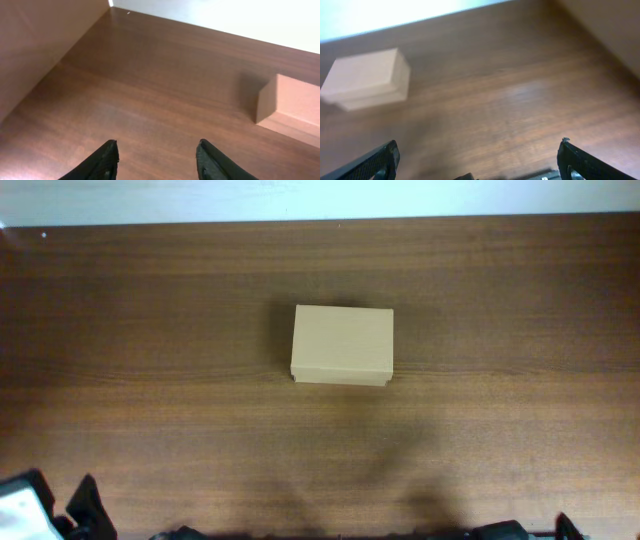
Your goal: Pack container
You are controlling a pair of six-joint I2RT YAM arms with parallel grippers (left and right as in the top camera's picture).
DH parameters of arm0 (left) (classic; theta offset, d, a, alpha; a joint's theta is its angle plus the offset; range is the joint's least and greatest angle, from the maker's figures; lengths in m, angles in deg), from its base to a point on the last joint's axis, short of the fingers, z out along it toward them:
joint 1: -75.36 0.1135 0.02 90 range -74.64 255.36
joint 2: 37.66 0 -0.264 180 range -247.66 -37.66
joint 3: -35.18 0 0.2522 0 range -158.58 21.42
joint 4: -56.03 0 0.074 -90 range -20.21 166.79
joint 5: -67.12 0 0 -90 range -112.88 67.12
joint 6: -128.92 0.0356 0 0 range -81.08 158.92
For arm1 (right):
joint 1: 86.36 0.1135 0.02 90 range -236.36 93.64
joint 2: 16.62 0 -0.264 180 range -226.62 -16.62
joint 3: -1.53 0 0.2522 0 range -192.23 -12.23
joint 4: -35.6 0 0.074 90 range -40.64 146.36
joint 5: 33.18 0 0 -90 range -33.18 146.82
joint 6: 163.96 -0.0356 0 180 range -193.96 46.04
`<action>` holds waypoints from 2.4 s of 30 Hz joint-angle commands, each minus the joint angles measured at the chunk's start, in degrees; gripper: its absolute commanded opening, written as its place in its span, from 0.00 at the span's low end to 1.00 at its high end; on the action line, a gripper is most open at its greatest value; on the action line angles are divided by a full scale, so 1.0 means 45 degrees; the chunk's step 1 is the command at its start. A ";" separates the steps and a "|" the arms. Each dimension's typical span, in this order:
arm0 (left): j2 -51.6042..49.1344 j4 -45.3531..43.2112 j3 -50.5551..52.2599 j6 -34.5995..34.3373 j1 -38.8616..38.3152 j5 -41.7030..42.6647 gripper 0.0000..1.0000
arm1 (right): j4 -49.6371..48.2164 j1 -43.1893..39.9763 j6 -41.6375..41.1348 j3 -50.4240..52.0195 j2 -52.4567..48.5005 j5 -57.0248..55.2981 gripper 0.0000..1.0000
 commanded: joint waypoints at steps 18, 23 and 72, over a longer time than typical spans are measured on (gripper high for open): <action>0.3332 -0.0301 0.2657 -0.1593 0.0000 -0.1855 1.00 | 0.0073 -0.2555 0.0568 0.0515 0.0971 -0.0850 0.99; 0.3332 -0.0301 0.2657 -0.1593 0.0000 -0.1758 1.00 | 0.0073 -0.2555 0.0573 0.0515 0.0971 -0.0855 0.99; 0.3332 -0.0296 0.2657 -0.1593 0.0000 -0.1758 1.00 | -2.1396 -0.2579 0.1389 1.5572 0.4085 0.3094 0.99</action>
